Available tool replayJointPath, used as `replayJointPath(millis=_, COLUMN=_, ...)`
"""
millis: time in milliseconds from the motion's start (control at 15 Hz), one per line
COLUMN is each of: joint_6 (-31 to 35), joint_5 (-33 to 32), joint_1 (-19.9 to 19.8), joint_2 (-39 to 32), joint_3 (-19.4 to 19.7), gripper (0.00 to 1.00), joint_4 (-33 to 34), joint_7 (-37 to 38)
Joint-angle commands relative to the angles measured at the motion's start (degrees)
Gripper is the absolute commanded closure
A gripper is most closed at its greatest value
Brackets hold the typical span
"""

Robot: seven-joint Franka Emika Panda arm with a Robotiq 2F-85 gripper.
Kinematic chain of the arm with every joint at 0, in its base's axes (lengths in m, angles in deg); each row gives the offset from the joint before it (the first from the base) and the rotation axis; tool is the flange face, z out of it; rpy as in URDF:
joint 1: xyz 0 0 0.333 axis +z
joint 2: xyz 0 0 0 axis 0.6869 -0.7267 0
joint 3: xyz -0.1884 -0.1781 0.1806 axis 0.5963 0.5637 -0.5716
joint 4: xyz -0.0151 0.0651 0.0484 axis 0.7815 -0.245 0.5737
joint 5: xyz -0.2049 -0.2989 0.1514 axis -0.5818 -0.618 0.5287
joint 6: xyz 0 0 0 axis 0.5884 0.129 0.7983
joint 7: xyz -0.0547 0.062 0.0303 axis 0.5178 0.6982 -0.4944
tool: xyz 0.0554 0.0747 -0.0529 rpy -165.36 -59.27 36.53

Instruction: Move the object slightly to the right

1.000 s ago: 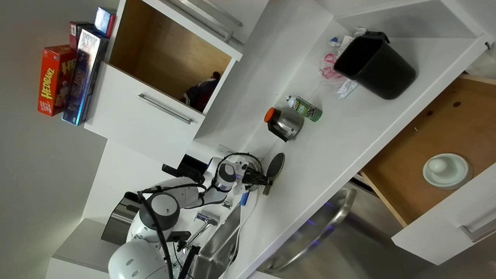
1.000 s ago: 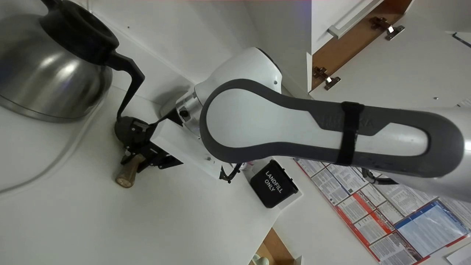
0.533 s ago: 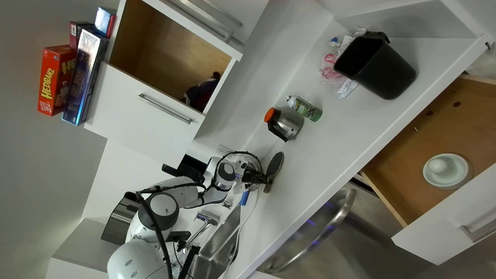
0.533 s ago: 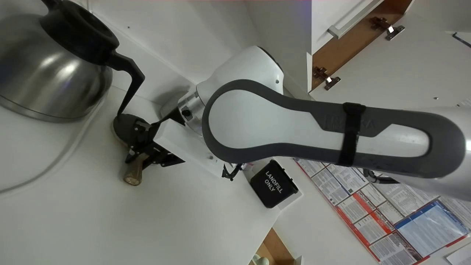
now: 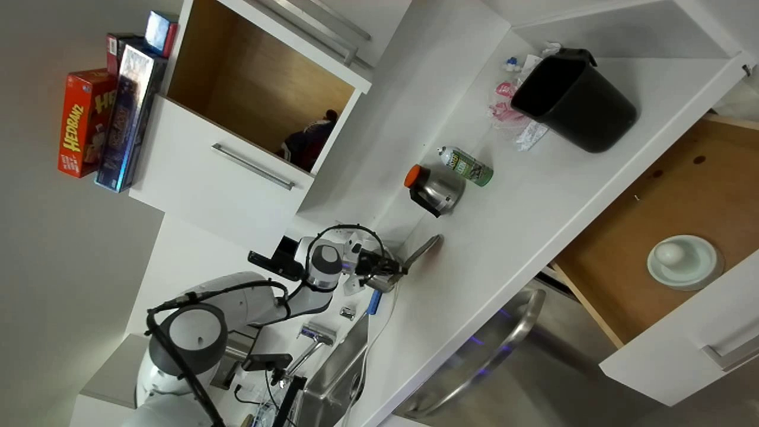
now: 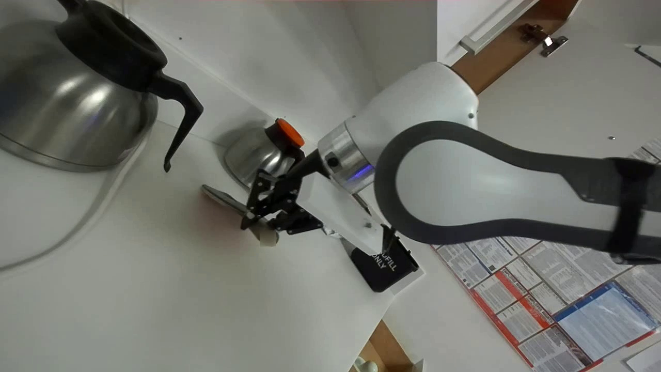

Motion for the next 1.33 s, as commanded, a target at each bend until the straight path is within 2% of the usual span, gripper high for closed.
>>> replayJointPath(millis=0, joint_6=2.9, joint_5=-3.2, joint_1=-2.7, joint_2=11.9, joint_3=0.1, gripper=0.92, joint_4=-12.0, joint_7=8.6)
replayJointPath(millis=267, joint_6=6.6, joint_5=-7.0, joint_1=-8.5, joint_2=17.4, joint_3=-0.2, gripper=0.92, joint_4=-18.1, joint_7=18.8)
replayJointPath(millis=600, joint_6=11.6, joint_5=-15.9, joint_1=-14.7, joint_2=15.7, joint_3=0.6, gripper=0.92, joint_4=-19.0, joint_7=35.2)
replayJointPath(millis=867, joint_6=10.2, joint_5=-27.7, joint_1=-15.9, joint_2=11.6, joint_3=2.5, gripper=0.92, joint_4=-15.1, joint_7=53.8)
replayJointPath(millis=933, joint_6=9.5, joint_5=-29.9, joint_1=-13.6, joint_2=10.5, joint_3=5.1, gripper=0.92, joint_4=-14.2, joint_7=58.5)
replayJointPath(millis=1000, joint_6=9.0, joint_5=-32.4, joint_1=-13.6, joint_2=9.2, joint_3=4.9, gripper=0.92, joint_4=-13.4, joint_7=62.9)
replayJointPath(millis=1133, joint_6=8.5, joint_5=-34.7, joint_1=-13.2, joint_2=6.9, joint_3=5.5, gripper=0.92, joint_4=-12.0, joint_7=68.3)
replayJointPath(millis=1267, joint_6=8.6, joint_5=-35.5, joint_1=-14.6, joint_2=4.7, joint_3=3.8, gripper=0.92, joint_4=-11.0, joint_7=71.2)
